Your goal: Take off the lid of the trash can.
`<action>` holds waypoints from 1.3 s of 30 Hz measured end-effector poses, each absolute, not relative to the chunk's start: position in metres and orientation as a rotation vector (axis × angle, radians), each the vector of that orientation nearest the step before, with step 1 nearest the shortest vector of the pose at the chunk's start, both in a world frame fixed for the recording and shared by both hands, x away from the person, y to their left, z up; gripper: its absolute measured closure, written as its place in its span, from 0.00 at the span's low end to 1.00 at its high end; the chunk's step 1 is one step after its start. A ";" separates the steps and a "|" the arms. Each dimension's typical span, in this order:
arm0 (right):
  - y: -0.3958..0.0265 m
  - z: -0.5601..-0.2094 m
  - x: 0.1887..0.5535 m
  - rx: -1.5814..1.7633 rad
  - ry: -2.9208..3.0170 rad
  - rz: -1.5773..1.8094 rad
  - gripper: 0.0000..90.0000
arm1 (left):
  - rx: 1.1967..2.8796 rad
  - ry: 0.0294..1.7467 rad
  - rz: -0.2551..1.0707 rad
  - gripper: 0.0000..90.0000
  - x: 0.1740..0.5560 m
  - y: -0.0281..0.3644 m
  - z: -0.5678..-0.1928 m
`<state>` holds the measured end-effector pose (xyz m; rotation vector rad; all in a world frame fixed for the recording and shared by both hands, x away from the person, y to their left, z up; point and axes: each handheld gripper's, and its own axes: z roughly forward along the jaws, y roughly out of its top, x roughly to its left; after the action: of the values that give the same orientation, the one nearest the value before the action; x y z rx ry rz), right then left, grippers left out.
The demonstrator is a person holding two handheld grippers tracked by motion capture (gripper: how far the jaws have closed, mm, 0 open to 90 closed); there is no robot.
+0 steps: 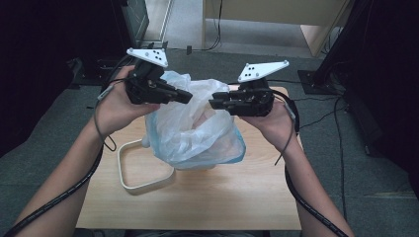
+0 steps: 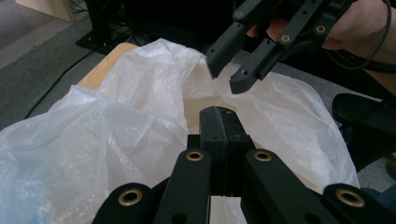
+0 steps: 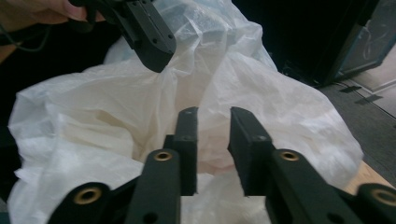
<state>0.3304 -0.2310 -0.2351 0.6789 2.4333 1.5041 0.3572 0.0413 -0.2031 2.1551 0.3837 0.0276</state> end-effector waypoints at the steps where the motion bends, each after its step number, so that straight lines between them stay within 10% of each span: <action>1: -0.233 -0.237 0.331 0.680 2.428 1.497 0.78 | 2.162 0.380 0.025 1.00 0.358 0.037 -0.204; 13: -0.255 -0.239 0.320 0.740 2.409 1.447 0.56 | 2.164 0.384 0.024 1.00 0.360 0.034 -0.208; 20: -0.256 -0.239 0.318 0.797 2.431 1.397 0.99 | 2.165 0.382 0.025 1.00 0.359 0.032 -0.208; 39: -0.231 -0.187 0.319 0.687 2.352 1.622 1.00 | 2.149 0.322 0.070 1.00 0.354 0.011 -0.190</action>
<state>0.3191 -0.2308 -0.1874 0.6875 2.3522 1.6224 0.3542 0.0106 -0.1895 2.1489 0.3217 0.0700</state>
